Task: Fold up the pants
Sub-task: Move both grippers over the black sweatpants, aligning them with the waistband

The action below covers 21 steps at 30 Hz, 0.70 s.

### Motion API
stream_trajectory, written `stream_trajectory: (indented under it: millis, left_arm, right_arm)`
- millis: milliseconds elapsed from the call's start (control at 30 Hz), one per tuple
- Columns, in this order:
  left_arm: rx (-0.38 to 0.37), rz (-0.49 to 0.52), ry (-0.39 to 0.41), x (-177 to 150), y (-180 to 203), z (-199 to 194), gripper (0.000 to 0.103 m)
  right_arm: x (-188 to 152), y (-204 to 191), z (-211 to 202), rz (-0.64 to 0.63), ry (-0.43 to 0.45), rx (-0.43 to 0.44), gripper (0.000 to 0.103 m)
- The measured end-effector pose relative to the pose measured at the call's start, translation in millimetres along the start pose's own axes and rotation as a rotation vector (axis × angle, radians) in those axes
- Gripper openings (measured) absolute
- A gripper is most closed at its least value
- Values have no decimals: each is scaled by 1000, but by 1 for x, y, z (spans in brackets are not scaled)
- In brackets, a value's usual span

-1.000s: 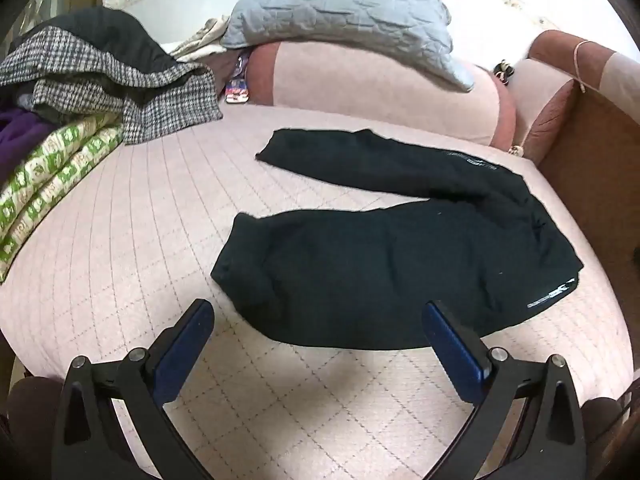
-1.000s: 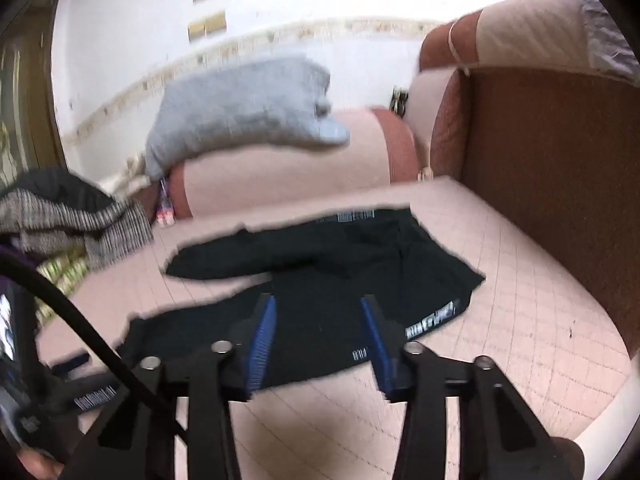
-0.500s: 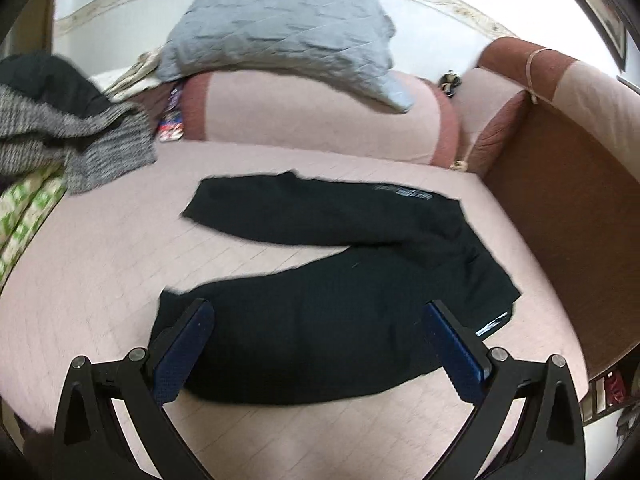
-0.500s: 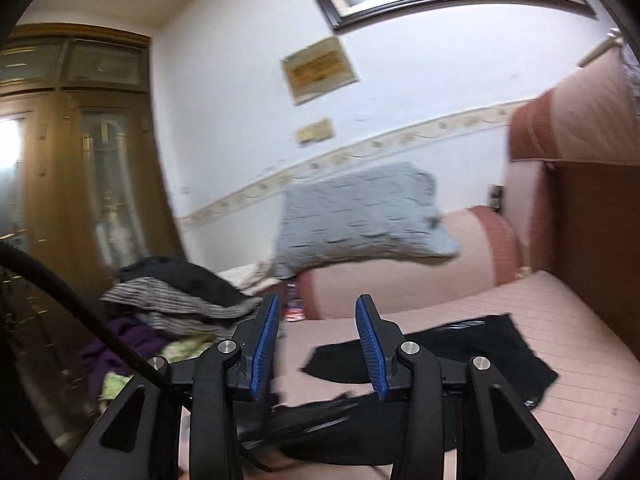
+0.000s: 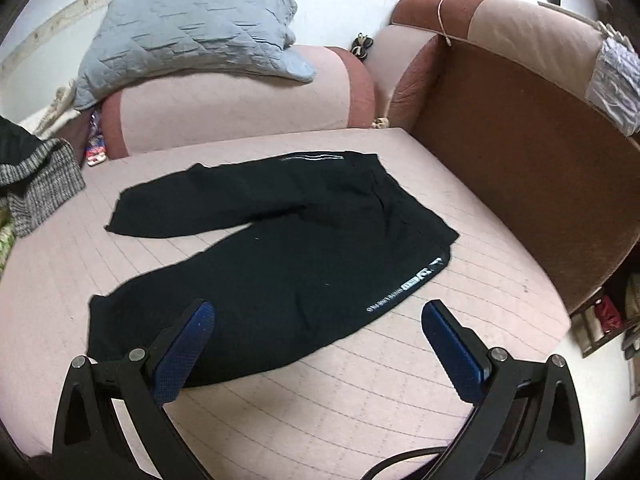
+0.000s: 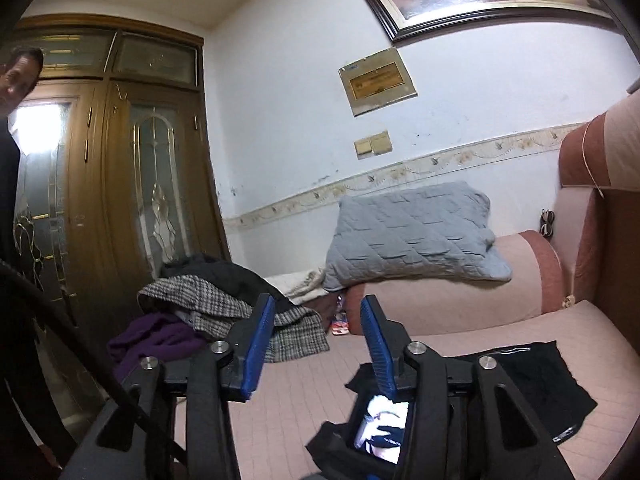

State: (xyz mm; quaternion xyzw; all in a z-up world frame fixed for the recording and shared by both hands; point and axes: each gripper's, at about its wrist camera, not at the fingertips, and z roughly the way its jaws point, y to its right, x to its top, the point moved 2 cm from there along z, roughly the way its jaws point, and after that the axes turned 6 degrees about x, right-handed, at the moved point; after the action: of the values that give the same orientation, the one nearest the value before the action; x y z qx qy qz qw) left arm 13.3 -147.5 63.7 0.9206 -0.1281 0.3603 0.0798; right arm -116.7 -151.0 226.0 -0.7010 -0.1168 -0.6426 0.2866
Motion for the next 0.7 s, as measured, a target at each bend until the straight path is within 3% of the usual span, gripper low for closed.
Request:
stream_trajectory:
  millis: [100,200,267,333,400,467,533,700]
  left_arm:
    - [25,18,30,-6,-1,-4,103]
    - [95,-6,45,-12,-21,-3,103]
    - [180,-55,82,-17,-48,-7,103]
    - [248,-99,130,-19,-70,-15,103]
    - [312,-163,209,-20,-93,-30,103]
    - [343,-201,299,-18,-107,-46,103]
    - [368,-204,350,-14,-113,-55,103]
    - [375,-178,304,-3,-120,-54,103]
  right_arm:
    - [-4,8,7,107,-44,42,59]
    - [-2,17,4,87,-80,-6,60]
    - [-3,33,-7,89,-75,-85,68]
    - [-5,53,-16,90,-82,-174,83]
    - [-14,76,-20,82,-100,-292,85]
    - [-29,101,-14,21,-159,-463,85]
    - [-44,117,-9,-13,-223,-544,85]
    - [-70,134,4,56,-297,-511,85]
